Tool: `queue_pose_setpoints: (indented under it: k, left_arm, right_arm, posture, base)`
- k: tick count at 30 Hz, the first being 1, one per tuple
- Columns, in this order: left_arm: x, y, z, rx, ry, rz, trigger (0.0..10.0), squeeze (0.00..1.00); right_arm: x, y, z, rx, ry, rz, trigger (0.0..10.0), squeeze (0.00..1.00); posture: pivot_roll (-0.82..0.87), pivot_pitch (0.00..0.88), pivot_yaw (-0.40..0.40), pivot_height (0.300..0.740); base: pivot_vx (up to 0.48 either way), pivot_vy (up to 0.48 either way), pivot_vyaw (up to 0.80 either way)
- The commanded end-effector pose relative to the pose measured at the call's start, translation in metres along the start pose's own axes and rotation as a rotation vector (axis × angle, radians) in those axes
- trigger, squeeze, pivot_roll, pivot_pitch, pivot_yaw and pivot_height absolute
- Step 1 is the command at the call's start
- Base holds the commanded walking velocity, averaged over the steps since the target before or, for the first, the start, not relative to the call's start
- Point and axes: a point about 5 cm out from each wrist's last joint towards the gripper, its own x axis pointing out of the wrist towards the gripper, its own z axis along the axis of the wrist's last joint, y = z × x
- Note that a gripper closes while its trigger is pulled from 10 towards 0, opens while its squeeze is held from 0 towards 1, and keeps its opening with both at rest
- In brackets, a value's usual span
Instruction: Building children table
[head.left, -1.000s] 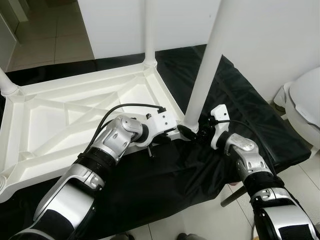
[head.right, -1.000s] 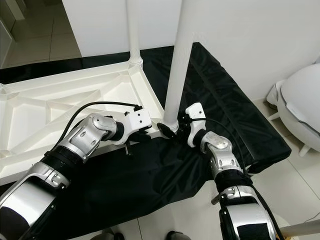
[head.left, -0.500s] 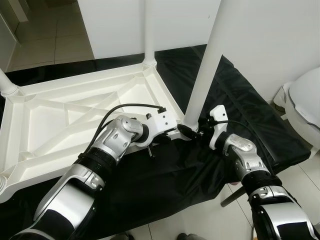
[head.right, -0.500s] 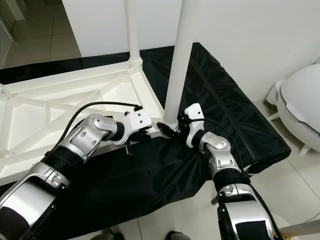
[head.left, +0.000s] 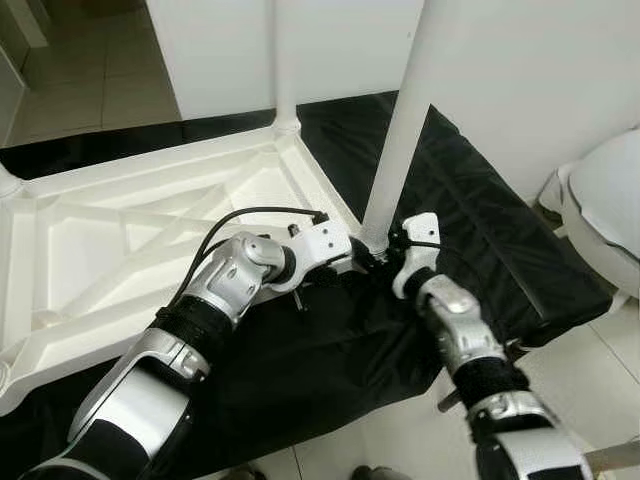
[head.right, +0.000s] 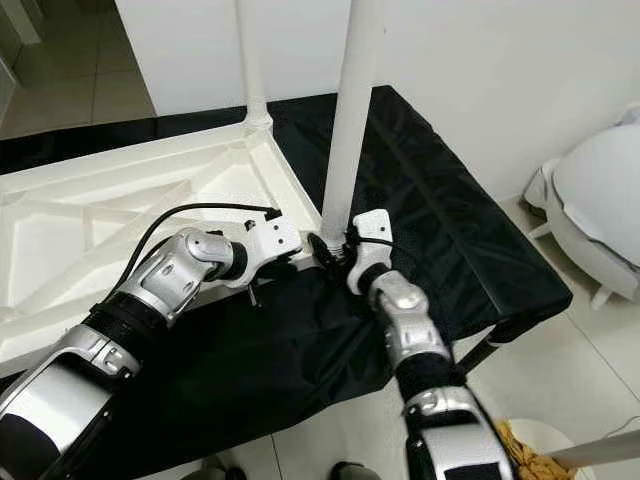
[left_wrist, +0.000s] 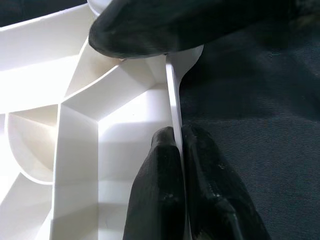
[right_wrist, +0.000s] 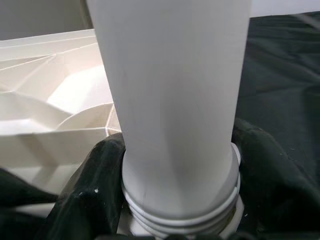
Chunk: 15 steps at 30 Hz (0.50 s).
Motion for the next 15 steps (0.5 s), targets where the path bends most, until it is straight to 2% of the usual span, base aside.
queue_pose_setpoints:
  k: [1, 3, 6, 7, 8, 9, 15]
  left_arm:
    - [0.003, -0.009, 0.0, 0.041, 0.013, -0.054, 10.0, 0.0]
    - [0.003, -0.01, 0.0, 0.039, 0.011, -0.056, 10.0, 0.0]
    - [0.003, -0.01, -0.001, 0.037, 0.011, -0.058, 10.0, 0.0]
    - [0.003, -0.011, -0.001, 0.035, 0.011, -0.061, 10.0, 0.0]
    - [0.003, -0.011, -0.001, 0.035, 0.011, -0.061, 10.0, 0.0]
    - [0.003, -0.011, -0.002, 0.034, 0.011, -0.063, 10.0, 0.0]
    - [0.002, -0.006, 0.001, 0.04, 0.009, -0.053, 10.0, 0.0]
  right_arm:
    - [-0.009, -0.022, -0.011, 0.063, 0.053, -0.208, 0.0, 0.0]
    - [-0.009, -0.011, -0.009, 0.05, 0.036, -0.287, 0.0, 0.0]
    - [-0.01, -0.006, -0.011, 0.051, 0.045, -0.358, 0.0, 0.0]
    - [-0.01, 0.001, -0.014, 0.068, 0.055, -0.426, 0.0, 0.0]
    - [-0.01, 0.001, -0.014, 0.068, 0.055, -0.426, 0.0, 0.0]
    - [-0.01, 0.009, -0.016, 0.08, 0.062, -0.476, 0.0, 0.0]
    - [-0.005, 0.022, -0.01, 0.093, 0.043, -0.441, 0.0, 0.0]
  posture:
    - [-0.07, 0.08, 0.037, 0.74]
    - [-0.07, 0.092, 0.04, 0.74]
    - [-0.08, 0.101, 0.044, 0.74]
    - [-0.08, 0.103, 0.046, 0.74]
    - [-0.08, 0.103, 0.046, 0.74]
    - [-0.08, 0.102, 0.048, 0.74]
    - [-0.08, 0.084, 0.054, 0.74]
  base:
    - [0.0, 0.0, 0.0]
    - [0.0, 0.0, 0.0]
    - [0.0, 0.0, 0.0]
    - [0.0, 0.0, 0.0]
    - [0.0, 0.0, 0.0]
    - [0.0, 0.0, 0.0]
    - [0.0, 0.0, 0.0]
